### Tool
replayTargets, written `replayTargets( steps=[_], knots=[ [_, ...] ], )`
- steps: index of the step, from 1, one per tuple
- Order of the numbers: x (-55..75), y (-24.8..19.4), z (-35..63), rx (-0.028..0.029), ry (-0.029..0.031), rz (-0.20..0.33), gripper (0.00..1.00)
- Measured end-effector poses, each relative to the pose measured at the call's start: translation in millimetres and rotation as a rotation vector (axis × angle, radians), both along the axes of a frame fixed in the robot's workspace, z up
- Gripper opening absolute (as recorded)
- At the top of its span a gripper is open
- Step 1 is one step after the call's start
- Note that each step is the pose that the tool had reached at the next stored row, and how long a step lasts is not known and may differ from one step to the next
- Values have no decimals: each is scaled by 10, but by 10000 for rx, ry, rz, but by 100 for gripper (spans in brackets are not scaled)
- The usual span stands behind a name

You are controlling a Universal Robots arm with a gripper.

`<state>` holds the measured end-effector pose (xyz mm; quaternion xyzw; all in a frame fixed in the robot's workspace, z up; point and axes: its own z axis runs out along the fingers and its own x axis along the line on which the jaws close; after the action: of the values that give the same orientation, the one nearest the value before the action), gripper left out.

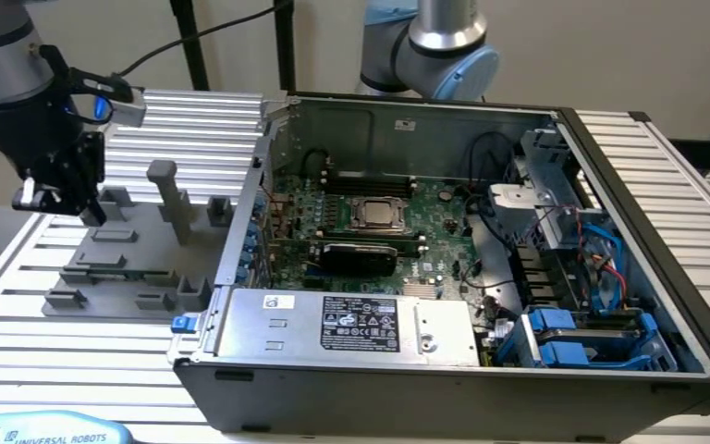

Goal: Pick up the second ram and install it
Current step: 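Pick up the second ram and move it above second insertion slot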

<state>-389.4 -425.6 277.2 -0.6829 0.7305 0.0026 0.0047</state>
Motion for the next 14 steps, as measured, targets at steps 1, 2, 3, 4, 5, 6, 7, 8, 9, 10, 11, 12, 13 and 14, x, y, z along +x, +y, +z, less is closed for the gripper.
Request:
replayTargets(
  steps=[1, 2, 3, 4, 5, 6, 7, 8, 9, 10, 11, 12, 13, 14],
  knots=[
    [6, -8, -19, 0, -1, 14, 12],
    [11, -16, -37, 0, -1, 26, 12],
    [16, -24, -56, 0, -2, 39, 17],
    [21, -31, -74, 0, -2, 52, 24],
    [25, -36, -92, 0, -2, 65, 24],
    [29, -42, -109, -1, -1, 81, 30],
    [33, -47, -128, -1, -1, 96, 36],
    [37, -52, -145, -1, -1, 111, 36],
    [40, -57, -164, 0, -1, 124, 42],
    [42, -62, -182, 0, -1, 135, 42],
    [43, -67, -201, 1, -3, 144, 42],
    [44, -72, -220, 0, -2, 152, 42],
    [45, -77, -237, 0, -1, 160, 42],
    [45, -82, -255, -1, -1, 168, 42]
  ],
)
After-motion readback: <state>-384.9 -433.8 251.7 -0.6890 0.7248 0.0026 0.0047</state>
